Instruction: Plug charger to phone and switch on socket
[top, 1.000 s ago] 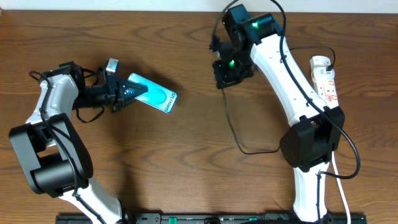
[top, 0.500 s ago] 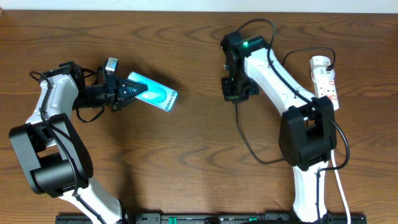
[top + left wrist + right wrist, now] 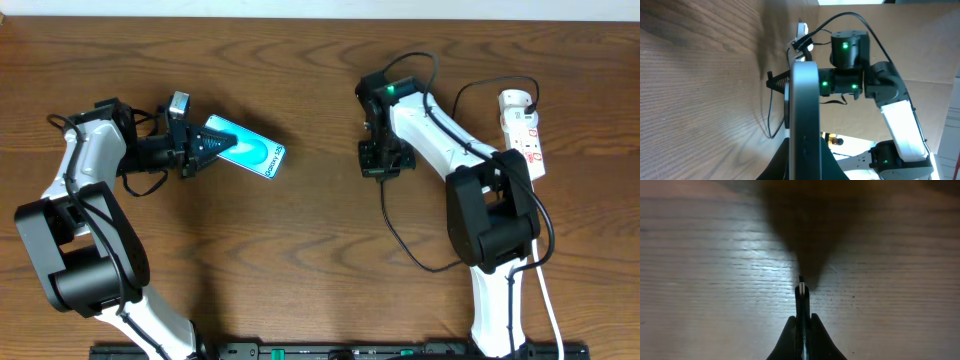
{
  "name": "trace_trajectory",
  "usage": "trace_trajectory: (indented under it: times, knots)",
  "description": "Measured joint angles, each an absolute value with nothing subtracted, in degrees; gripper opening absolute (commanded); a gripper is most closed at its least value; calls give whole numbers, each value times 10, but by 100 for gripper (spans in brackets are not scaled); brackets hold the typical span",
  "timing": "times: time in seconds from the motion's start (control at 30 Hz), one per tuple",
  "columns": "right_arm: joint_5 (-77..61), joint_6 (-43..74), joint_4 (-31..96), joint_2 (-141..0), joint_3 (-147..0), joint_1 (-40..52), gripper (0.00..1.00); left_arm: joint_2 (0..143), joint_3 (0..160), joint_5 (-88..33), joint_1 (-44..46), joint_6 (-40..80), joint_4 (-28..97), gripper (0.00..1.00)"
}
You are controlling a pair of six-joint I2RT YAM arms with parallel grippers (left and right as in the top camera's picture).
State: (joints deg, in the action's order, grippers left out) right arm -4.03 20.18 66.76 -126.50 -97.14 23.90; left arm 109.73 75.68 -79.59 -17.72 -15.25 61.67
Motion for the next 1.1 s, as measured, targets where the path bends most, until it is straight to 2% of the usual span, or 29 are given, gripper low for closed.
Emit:
trace_trajectory:
  times: [0.47,0.5,0.73,0.77,0.8,0.83,0.9,1.1]
  knots:
    - [-40,209,650,-1265,-937,239,1,1097,757,-796,-177,-152,617,7]
    - [-40,209,650,-1265,-937,239,4,1097,757,-796,-177,-152,617,7]
    - [-39,215,648,-1265,-936,239,37,1097,757,-796,-177,-152,617,7]
    - [-39,215,647,-1265,-936,239,48,1097,757,-796,-177,-152,617,7]
    - [-39,215,647,-1265,-936,239,65,1097,757,-796,-177,-152,617,7]
    - [-39,217,647,-1265,-936,239,72,1097,757,-796,-177,-152,617,7]
    - [-38,217,646,-1265,-936,239,97,1097,757,-796,-177,-152,617,7]
    - [-25,219,646,-1265,-939,238,99,1097,757,-796,-177,-152,617,7]
